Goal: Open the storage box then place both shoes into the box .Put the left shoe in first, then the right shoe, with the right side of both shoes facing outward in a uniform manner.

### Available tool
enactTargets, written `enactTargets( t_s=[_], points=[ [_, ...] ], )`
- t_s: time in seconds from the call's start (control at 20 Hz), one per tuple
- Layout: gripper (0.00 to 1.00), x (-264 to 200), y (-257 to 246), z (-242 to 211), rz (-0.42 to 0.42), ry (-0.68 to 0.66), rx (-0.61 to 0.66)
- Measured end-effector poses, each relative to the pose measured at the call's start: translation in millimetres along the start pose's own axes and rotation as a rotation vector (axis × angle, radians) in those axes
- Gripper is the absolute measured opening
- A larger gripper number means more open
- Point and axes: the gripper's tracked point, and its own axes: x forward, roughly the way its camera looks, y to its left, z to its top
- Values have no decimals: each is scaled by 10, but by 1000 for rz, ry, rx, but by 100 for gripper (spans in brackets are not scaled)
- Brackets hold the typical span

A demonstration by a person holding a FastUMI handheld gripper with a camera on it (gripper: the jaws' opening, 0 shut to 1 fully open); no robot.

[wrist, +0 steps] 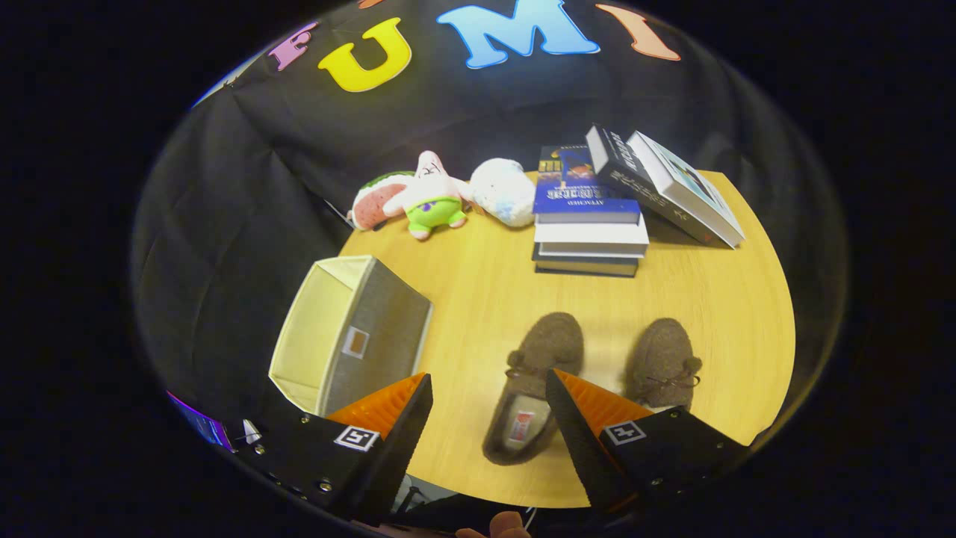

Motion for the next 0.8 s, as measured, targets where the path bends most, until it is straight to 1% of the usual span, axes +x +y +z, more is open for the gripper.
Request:
enactTargets(
  t_s=[0.1, 0.25, 0.35, 0.5, 0.65, 0.7, 0.75, 0.8],
  points=[
    [94, 37, -135, -195, -17, 53, 26],
    [94, 217, -318, -442, -48, 121, 69],
    [94, 354, -367, -577, -51, 169, 135],
    [93, 508, -511, -726, -85, 232, 188],
    [93, 600, -565, -832, -84, 293, 216],
    [88, 620, -573, -842, -89, 304, 219],
    [87, 670, -570, -852, -86, 312, 215],
    [84, 697, -581, -860, -96, 322, 201]
  ],
)
